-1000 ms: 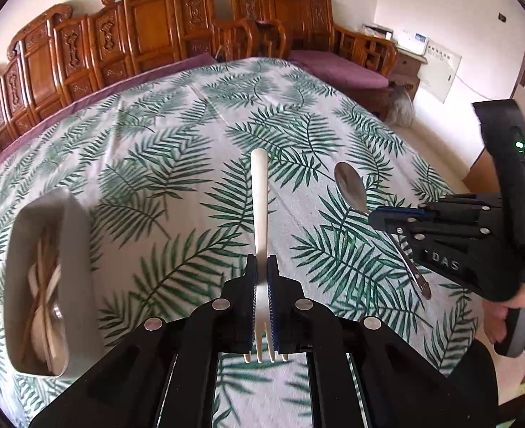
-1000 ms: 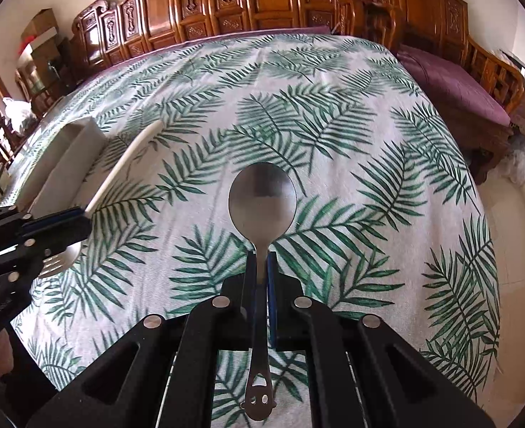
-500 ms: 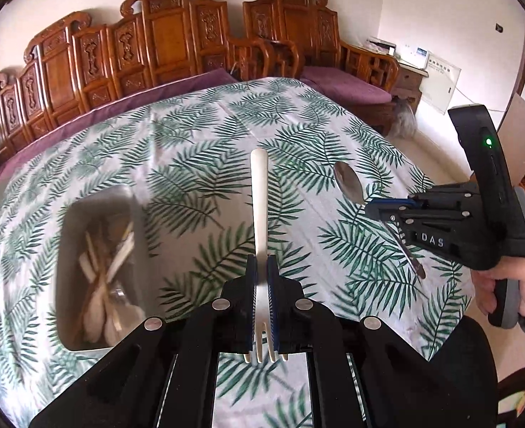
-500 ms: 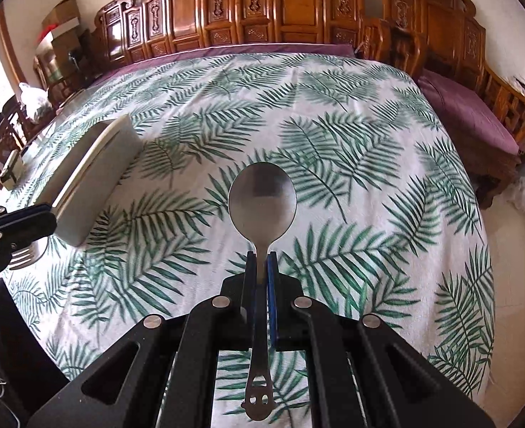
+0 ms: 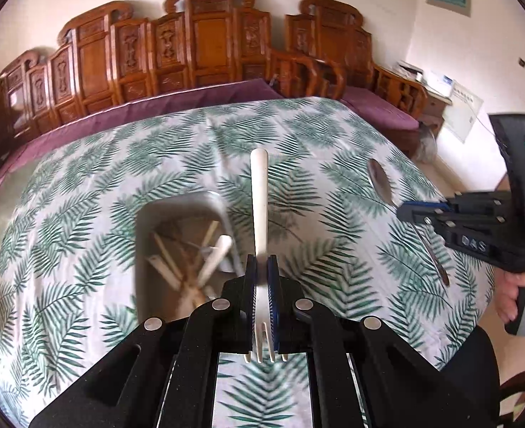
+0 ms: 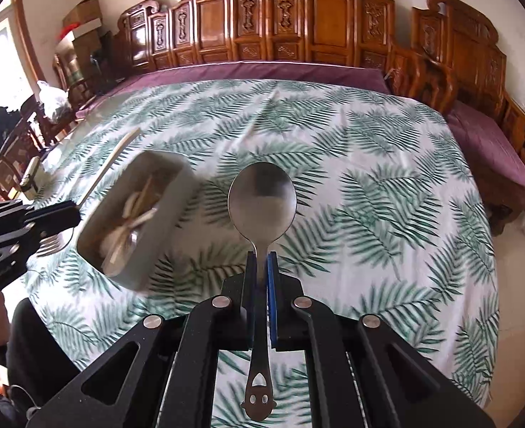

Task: Organize utensils
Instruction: 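Carry the fork to the grey tray with the left tool and lower it in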

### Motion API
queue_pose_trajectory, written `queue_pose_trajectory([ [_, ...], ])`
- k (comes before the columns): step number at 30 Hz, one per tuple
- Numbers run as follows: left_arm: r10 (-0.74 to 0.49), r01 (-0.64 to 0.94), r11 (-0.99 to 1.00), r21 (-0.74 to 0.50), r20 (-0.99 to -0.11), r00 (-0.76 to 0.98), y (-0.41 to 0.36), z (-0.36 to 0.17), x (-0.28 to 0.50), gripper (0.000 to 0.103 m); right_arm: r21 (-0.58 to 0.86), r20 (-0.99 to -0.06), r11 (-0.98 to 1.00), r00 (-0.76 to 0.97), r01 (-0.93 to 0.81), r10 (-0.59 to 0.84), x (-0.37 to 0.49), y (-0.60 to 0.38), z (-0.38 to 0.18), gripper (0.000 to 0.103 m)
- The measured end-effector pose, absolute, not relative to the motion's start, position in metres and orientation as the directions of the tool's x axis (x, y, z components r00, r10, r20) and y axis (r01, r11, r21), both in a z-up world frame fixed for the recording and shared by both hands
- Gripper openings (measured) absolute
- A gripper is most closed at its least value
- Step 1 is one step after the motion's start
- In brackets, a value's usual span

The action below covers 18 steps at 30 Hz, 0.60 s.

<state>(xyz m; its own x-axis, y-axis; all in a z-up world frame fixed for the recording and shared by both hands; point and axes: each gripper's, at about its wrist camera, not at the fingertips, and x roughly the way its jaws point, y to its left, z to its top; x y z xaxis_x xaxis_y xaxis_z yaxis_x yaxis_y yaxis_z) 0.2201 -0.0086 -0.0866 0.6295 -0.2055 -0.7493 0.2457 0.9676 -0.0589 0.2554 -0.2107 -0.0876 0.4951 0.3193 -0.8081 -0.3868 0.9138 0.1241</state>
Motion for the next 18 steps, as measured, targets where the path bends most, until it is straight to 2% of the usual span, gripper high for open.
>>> queue_pose_trajectory([
  [18,-0.202,0.147,0.979,-0.142,-0.786,0.585,0.060,-0.131,0.258,0.005,0.141,-0.827,0.872,0.428,-0.468,0.364,0.265,-0.120,-0.088,0.007],
])
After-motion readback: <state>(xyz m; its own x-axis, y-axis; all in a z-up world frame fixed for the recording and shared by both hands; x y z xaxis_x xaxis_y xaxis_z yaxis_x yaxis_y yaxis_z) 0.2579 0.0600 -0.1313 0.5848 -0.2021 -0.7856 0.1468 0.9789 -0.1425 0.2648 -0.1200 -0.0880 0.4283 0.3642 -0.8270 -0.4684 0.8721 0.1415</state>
